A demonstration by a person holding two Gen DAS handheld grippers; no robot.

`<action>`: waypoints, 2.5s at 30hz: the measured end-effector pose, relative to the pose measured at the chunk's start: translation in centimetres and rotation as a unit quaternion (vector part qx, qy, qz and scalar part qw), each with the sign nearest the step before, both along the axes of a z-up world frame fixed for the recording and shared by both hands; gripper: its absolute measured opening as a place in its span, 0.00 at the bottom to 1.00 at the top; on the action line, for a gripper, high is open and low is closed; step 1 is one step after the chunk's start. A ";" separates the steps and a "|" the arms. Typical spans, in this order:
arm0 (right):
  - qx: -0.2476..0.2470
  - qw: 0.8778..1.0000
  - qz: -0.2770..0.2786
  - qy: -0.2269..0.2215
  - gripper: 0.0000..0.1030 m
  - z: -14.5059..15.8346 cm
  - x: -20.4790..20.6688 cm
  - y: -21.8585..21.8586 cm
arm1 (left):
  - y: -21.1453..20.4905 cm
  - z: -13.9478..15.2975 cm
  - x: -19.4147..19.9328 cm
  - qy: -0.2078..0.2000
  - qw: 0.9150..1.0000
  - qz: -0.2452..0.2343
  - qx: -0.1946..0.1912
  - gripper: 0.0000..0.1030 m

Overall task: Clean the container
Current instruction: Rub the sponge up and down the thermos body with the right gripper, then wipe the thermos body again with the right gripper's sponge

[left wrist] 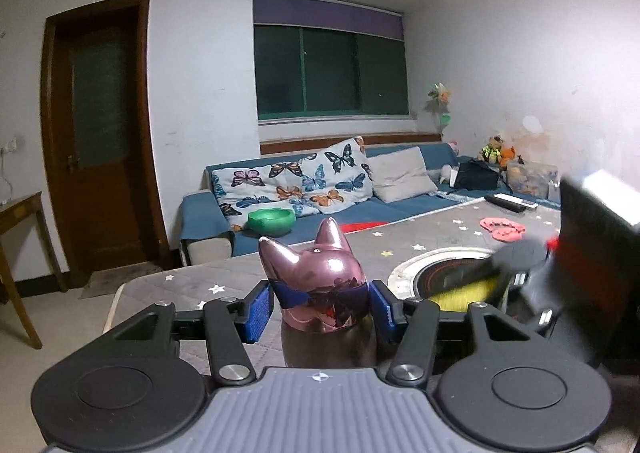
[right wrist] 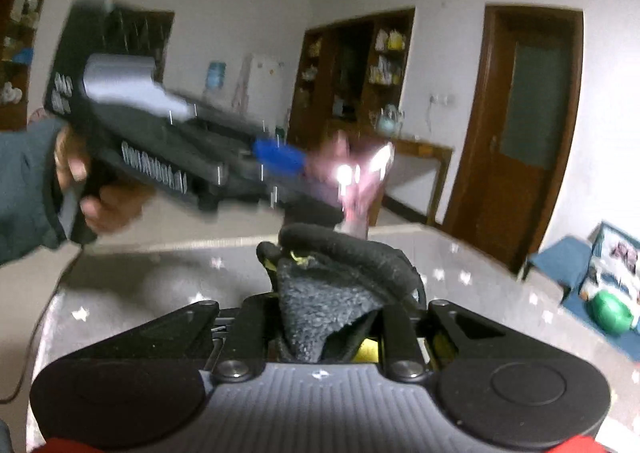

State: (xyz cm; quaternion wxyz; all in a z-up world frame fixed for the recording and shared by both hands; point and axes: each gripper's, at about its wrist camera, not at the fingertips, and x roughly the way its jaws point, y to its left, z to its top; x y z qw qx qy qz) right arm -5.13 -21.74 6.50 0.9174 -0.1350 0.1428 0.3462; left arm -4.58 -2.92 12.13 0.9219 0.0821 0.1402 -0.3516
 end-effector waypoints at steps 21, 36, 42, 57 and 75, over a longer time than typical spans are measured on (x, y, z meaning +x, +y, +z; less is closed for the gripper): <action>0.029 0.990 -0.034 0.136 0.17 -5.9 1.9 0.5 | -0.4 -1.3 -2.6 -0.002 0.994 0.102 -0.029 0.56; 0.050 0.998 -0.017 0.021 0.17 0.8 -0.3 -0.6 | -0.5 -0.9 -2.6 0.005 0.995 0.091 -0.039 0.55; 0.023 0.999 -0.016 0.036 0.17 -1.4 0.0 0.3 | -0.6 -1.0 -2.4 0.006 0.994 0.096 -0.045 0.55; 0.059 0.985 -0.041 0.158 0.17 -6.5 2.1 -0.5 | -0.5 -1.3 -2.4 0.016 0.993 0.105 -0.057 0.55; 0.075 0.997 -0.023 0.024 0.17 1.8 -0.3 -1.0 | 0.0 -1.2 -2.3 0.015 0.992 0.105 -0.070 0.55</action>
